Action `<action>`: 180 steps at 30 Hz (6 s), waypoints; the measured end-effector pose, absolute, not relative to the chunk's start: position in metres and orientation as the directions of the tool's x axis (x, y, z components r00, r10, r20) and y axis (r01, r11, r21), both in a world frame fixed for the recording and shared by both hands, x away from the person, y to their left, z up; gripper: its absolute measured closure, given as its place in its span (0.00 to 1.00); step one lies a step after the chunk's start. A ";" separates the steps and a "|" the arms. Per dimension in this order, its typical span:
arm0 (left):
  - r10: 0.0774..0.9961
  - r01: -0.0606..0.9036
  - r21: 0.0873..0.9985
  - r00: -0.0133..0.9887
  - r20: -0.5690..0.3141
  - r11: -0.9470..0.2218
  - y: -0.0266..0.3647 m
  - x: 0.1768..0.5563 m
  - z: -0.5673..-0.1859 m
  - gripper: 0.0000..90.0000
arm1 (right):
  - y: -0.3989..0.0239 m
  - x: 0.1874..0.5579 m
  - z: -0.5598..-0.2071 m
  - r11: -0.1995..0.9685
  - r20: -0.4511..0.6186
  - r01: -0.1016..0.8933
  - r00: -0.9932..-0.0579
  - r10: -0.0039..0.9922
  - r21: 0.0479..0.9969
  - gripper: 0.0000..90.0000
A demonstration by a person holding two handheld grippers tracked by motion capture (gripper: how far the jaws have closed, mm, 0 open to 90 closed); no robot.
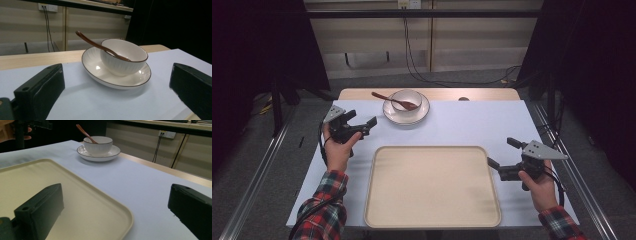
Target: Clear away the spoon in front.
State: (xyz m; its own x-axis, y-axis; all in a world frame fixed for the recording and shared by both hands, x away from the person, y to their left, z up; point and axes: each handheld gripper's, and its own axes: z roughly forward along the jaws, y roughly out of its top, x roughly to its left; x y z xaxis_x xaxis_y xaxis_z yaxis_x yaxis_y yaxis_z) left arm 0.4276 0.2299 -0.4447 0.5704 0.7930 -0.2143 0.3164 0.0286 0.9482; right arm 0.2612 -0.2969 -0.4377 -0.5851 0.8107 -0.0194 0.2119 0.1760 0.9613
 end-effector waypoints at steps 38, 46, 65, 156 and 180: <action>0.822 0.373 0.928 0.532 -0.203 -0.012 0.198 0.472 -0.456 0.00 | -0.296 0.259 -0.437 0.196 -0.034 0.198 -0.617 0.786 0.960 0.00; 0.822 0.377 0.926 0.527 -0.213 -0.002 0.190 0.480 -0.455 0.01 | -0.295 0.257 -0.436 0.193 -0.028 0.202 -0.620 0.784 0.960 0.00; 0.836 0.391 0.920 0.493 -0.241 0.035 0.179 0.501 -0.460 0.09 | -0.293 0.257 -0.437 0.198 -0.028 0.204 -0.624 0.781 0.959 0.00; 0.764 0.325 0.928 0.548 -0.341 0.181 0.132 0.511 -0.417 0.93 | -0.294 0.256 -0.435 0.193 -0.024 0.191 -0.649 0.760 0.962 0.01; 0.725 0.279 0.941 0.606 -0.328 0.193 0.151 0.496 -0.379 0.93 | -0.293 0.257 -0.437 0.197 -0.030 0.192 -0.639 0.769 0.961 0.01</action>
